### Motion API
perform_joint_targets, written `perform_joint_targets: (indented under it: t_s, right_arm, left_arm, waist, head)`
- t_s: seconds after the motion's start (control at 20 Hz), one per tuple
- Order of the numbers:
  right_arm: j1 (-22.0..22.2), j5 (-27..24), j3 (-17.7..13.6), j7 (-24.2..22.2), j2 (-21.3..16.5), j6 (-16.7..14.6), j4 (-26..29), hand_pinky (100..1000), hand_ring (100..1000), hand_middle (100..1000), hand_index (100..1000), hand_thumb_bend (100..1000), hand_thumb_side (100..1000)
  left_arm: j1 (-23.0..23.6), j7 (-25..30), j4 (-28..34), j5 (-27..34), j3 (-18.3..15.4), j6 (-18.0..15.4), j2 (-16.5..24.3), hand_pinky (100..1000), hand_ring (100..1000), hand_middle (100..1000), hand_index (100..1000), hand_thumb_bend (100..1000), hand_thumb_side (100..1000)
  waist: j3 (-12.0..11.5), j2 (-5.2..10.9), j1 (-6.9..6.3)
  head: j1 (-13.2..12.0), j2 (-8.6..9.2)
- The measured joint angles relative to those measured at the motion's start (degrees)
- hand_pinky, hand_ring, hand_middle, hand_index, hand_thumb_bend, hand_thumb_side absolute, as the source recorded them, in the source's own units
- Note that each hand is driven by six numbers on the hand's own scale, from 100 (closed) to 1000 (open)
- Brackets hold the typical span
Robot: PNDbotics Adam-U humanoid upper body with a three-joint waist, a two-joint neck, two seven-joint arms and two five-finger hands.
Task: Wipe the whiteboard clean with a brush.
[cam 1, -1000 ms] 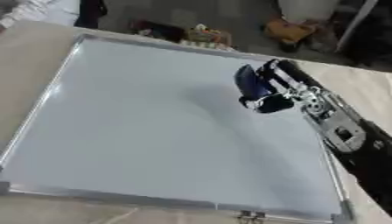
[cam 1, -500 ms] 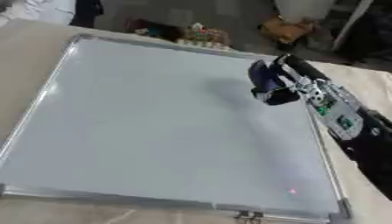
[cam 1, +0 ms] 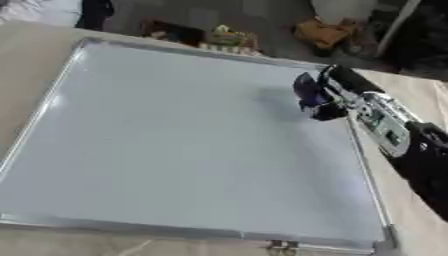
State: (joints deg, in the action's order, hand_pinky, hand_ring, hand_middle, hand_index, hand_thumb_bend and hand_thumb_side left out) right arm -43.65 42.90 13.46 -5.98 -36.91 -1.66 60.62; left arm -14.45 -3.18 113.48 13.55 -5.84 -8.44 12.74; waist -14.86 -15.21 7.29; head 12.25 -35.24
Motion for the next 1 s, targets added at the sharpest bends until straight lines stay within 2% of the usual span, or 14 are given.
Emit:
perform_joint_targets:
  t_s: [0.25, 0.5, 1.0]
  right_arm:
    - [-1.2, 1.4, -0.4, -2.1, -0.2, -2.4, -2.1, 715, 807, 362, 100, 174, 245]
    - [-1.8, 1.4, -0.7, -4.3, -0.2, -4.5, -3.5, 721, 815, 352, 100, 152, 252]
    - [-1.7, 1.2, -0.7, -9.1, -0.1, -6.9, -4.2, 733, 824, 338, 150, 181, 259]
  left_arm:
    - [0.0, 0.1, 0.0, 0.0, 0.0, 0.1, -0.2, 421, 482, 437, 620, 100, 1000]
    - [0.0, 0.2, 0.0, 0.0, 0.0, 0.1, -0.2, 421, 481, 436, 620, 100, 1000]
    - [0.0, 0.3, 0.0, 0.0, 0.0, 0.1, -0.2, 422, 481, 435, 620, 100, 1000]
  waist:
    - [-0.4, -0.05, 0.12]
    - [-0.7, -0.37, 0.14]
    - [-0.7, -0.7, 0.07]
  head:
    - [0.5, 0.01]
    - [0.9, 0.01]
    - [1.0, 0.01]
